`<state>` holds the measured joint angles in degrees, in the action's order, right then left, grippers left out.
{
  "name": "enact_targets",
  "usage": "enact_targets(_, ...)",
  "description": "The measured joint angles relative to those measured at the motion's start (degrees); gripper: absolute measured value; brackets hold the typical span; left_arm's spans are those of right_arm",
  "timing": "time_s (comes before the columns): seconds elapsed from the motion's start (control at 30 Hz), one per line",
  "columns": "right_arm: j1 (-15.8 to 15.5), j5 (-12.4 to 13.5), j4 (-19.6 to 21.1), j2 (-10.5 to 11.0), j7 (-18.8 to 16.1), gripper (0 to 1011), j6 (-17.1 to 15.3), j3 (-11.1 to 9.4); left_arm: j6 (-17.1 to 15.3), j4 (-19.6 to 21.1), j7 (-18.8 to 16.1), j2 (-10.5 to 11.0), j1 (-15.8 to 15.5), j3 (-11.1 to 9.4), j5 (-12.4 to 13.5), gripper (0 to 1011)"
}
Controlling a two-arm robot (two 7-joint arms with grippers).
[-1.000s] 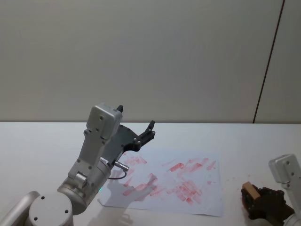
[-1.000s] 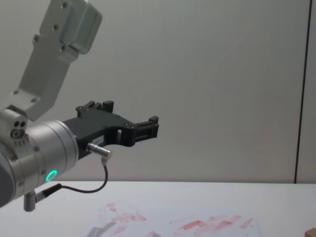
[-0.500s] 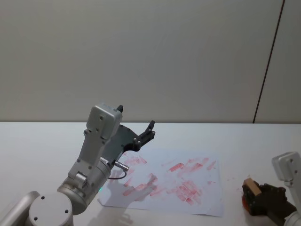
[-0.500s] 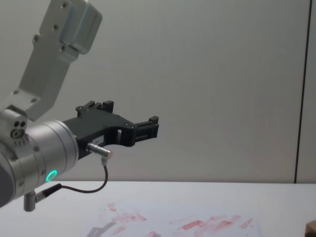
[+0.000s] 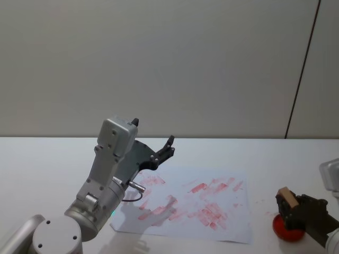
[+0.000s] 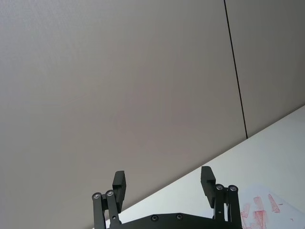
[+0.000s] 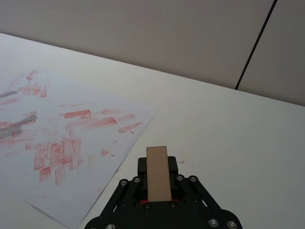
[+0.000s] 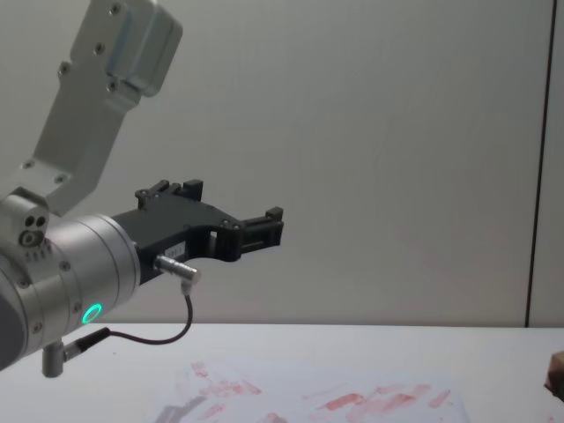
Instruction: Use the one hand to pick up the stamp and affix it onto the A4 paper.
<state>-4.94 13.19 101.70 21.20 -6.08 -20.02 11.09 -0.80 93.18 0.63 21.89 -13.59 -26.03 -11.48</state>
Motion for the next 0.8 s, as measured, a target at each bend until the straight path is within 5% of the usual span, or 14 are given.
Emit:
enact_targets(0.47, 0.41, 2.60, 1.72, -0.89, -3.91, 220, -0.58, 0.47, 0.00, 0.00, 0.00, 0.00, 0.00, 0.00, 0.00, 1002)
enact_targets(0.8, 4.35, -2.42, -1.39, -3.32, -8.56, 220, -1.38, 2.70, 0.00, 0.00, 0.00, 0.00, 0.00, 0.00, 0.00, 1003)
